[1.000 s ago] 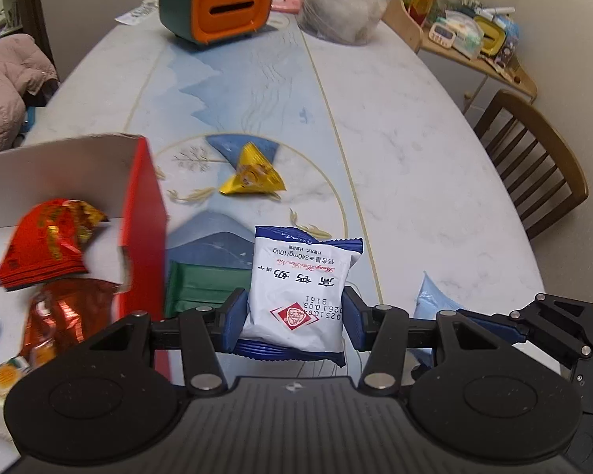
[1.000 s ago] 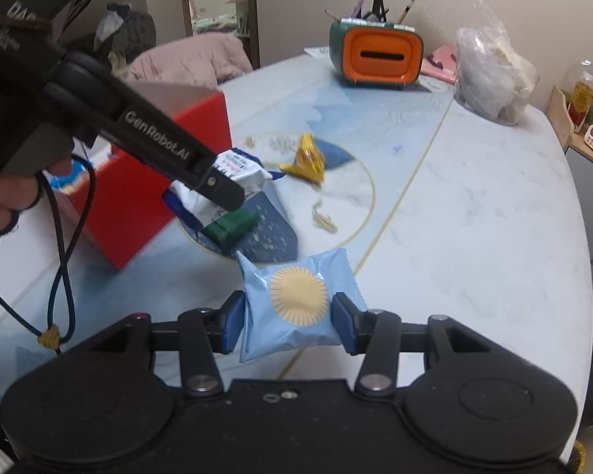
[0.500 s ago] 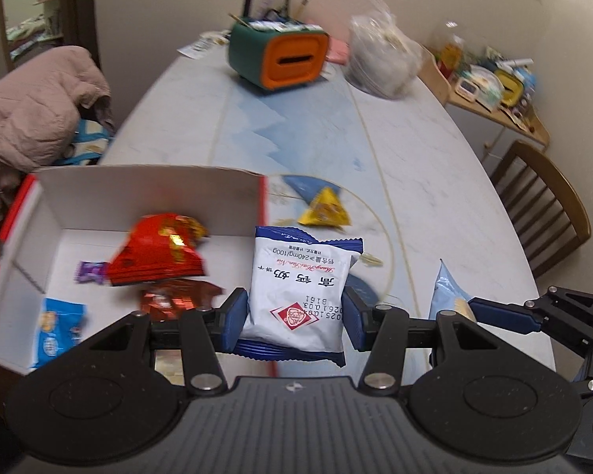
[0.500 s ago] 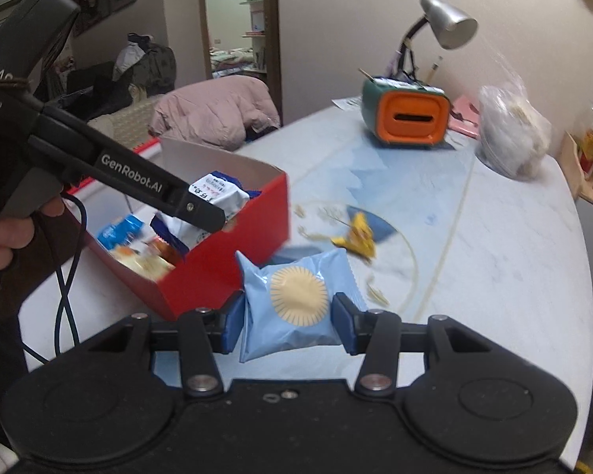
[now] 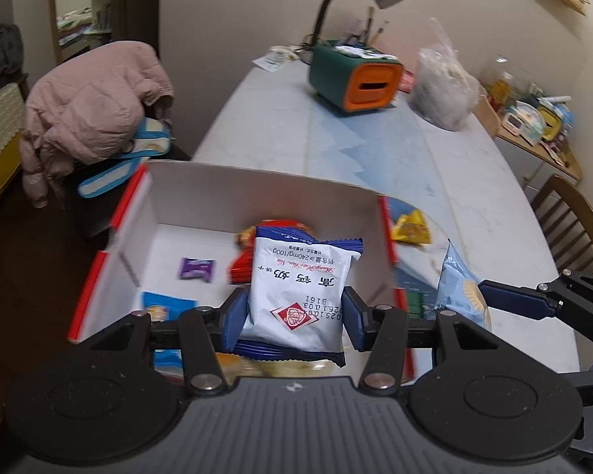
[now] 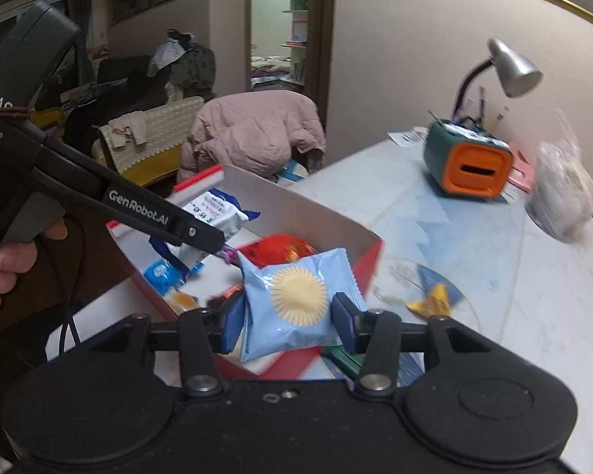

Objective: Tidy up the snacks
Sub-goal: 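Carry the white packet and light blue packet with both tools over the box, then open both tools to drop the white and light blue packets into the box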

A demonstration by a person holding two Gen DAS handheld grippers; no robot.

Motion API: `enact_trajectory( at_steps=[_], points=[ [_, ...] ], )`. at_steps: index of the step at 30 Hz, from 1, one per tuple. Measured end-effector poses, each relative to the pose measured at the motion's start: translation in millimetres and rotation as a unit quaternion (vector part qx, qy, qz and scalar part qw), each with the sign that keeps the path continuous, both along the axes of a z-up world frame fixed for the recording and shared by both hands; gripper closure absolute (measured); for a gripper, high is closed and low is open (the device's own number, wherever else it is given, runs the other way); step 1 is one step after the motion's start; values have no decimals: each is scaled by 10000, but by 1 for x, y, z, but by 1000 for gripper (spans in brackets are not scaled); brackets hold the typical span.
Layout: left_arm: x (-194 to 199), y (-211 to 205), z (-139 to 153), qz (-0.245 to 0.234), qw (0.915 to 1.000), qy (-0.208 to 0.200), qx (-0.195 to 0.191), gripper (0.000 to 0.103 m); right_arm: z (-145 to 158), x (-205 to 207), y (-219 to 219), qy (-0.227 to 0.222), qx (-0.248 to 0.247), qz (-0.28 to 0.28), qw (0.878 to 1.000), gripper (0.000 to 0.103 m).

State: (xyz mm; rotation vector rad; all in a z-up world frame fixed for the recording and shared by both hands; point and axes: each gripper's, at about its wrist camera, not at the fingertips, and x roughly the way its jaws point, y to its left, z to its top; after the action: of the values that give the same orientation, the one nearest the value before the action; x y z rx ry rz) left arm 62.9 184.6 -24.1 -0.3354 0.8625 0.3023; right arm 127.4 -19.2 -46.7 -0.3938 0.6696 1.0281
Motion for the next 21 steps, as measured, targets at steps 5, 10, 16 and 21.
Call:
enact_trajectory(
  at_steps=[5,10,16,21],
  points=[
    [-14,29,-5,144,9999,63,45,53,-3,-9,38,-55,-78,135,9999,56],
    [-22,54,-14,266,9995,155,68,53,-11,-16,73,-81,-204,238,9995,56],
    [-19,80,-28,303,9990,325,74,53,-26,-12,106,75,-382,249,9989,56],
    [-8,92,-40,246,9985,479,45,53,-43,-3,124,218,-582,212,9978,56]
  ],
)
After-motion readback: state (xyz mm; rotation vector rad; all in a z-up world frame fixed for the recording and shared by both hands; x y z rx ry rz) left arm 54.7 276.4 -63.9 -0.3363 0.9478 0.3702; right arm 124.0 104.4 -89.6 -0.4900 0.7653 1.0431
